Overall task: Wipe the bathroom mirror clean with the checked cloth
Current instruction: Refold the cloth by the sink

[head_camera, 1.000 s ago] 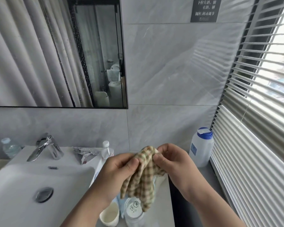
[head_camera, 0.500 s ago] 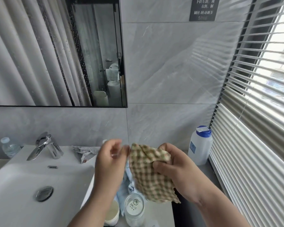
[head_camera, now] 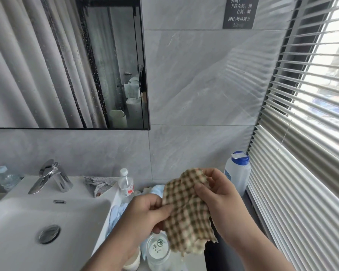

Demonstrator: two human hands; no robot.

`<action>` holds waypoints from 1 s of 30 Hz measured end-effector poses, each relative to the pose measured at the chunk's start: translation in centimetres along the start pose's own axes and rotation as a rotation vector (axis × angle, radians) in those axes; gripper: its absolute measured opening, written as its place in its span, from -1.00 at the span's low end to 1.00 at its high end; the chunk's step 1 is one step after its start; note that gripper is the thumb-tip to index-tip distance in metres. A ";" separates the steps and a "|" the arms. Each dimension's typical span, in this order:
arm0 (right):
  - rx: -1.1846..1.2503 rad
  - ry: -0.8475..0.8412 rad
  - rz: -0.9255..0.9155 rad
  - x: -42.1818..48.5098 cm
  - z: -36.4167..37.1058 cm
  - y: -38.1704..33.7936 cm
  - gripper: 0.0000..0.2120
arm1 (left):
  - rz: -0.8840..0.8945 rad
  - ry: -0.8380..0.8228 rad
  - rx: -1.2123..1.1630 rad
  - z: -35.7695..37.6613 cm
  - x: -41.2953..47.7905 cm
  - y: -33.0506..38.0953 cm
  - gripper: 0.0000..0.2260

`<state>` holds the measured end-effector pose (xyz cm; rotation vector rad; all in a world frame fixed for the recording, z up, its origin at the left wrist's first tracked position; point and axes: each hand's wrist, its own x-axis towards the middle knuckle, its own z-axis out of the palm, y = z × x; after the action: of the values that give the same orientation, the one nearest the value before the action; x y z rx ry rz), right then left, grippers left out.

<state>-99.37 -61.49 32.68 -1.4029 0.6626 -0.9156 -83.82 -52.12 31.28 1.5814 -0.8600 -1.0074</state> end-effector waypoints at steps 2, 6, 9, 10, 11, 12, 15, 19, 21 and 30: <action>-0.036 0.108 0.014 0.1 -0.3 0.7 -0.88 | -0.022 -0.020 -0.157 -0.2 -0.3 0.8 -0.89; -0.108 0.151 0.006 0.2 -0.9 2.1 -0.77 | -0.137 -0.029 -0.624 -0.1 -0.6 2.3 -0.81; -0.301 0.043 -0.139 -0.5 -1.0 2.4 -0.42 | -0.230 -0.021 -0.790 -0.2 -0.5 3.4 -0.63; -0.421 -0.018 -0.243 -0.8 -1.1 2.5 -0.35 | -0.242 -0.028 -0.859 -0.2 -0.4 3.7 -0.61; -0.550 -0.092 -0.341 -1.0 -1.2 2.7 -0.29 | -0.242 -0.038 -0.914 -0.3 -0.3 4.0 -0.60; -0.664 -0.170 -0.405 -1.2 -1.1 2.8 -0.25 | -0.231 -0.047 -0.959 -0.3 -0.3 4.3 -0.60; -0.913 -0.205 -0.548 -1.4 -0.6 4.0 -0.20 | -0.230 -0.038 -1.065 -0.1 0.1 4.7 -0.64; -0.930 0.013 -0.696 -1.2 0.3 4.6 -0.42 | -0.228 -0.056 -1.034 0.4 0.0 4.6 -0.78; -0.880 0.097 -0.770 -1.0 0.5 4.3 -0.58 | -0.208 -0.073 -1.018 0.5 -0.3 4.8 -0.78; -0.132 0.149 -0.344 -2.0 2.1 1.1 -0.75 | 0.025 -0.107 -0.893 0.8 -2.3 3.8 -0.30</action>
<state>-98.51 -58.76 31.50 -1.6081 0.6114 -1.2758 -85.63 -51.13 35.33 0.7582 -0.3869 -1.2306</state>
